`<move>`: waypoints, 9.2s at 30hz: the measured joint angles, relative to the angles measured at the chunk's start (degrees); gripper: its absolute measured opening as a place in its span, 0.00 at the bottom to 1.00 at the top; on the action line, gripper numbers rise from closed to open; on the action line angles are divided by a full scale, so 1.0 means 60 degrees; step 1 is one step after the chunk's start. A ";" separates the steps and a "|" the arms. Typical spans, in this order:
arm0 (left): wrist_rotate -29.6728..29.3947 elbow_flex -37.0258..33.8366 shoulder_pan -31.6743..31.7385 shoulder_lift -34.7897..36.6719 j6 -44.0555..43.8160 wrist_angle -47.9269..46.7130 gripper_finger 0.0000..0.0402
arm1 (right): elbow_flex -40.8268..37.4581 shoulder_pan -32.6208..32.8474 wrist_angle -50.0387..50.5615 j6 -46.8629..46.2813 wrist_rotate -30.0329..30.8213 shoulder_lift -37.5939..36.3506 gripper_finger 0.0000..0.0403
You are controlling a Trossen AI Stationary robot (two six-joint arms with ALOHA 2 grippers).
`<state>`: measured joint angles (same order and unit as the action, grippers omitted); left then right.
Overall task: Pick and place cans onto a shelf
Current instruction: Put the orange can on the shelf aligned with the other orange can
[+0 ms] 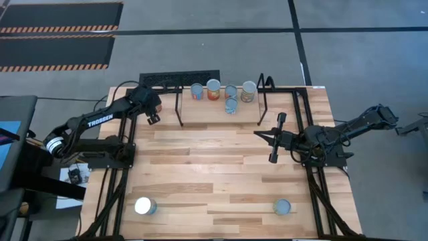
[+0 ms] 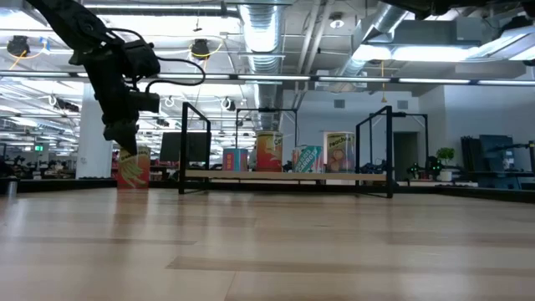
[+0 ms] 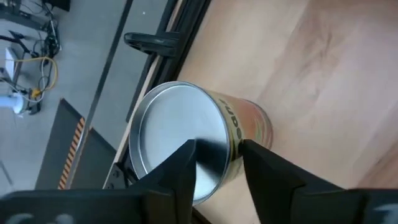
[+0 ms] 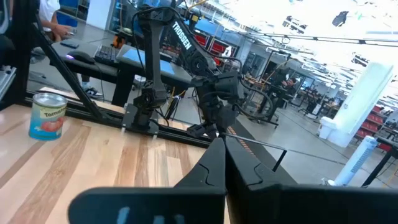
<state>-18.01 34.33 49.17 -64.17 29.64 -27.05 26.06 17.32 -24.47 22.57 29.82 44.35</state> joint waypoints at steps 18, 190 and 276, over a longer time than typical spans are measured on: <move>0.0655 0.0983 -0.0037 0.0326 0.0490 -0.1423 0.00 | 0.0000 0.0050 -0.0025 0.0069 0.0000 -0.0003 0.03; 0.0046 -0.2958 -1.0480 0.3946 -0.5734 0.7090 0.04 | 0.6670 -0.2170 0.7689 -0.0176 -0.2265 0.9088 0.04; -0.0560 -0.2948 -1.0483 0.3944 -0.6166 0.6912 0.04 | 1.1522 -0.5718 0.9566 -0.1646 -0.1712 1.1385 0.16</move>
<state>-21.37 16.64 -13.73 -40.50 -7.35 14.41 95.20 -16.98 32.93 12.69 19.55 112.66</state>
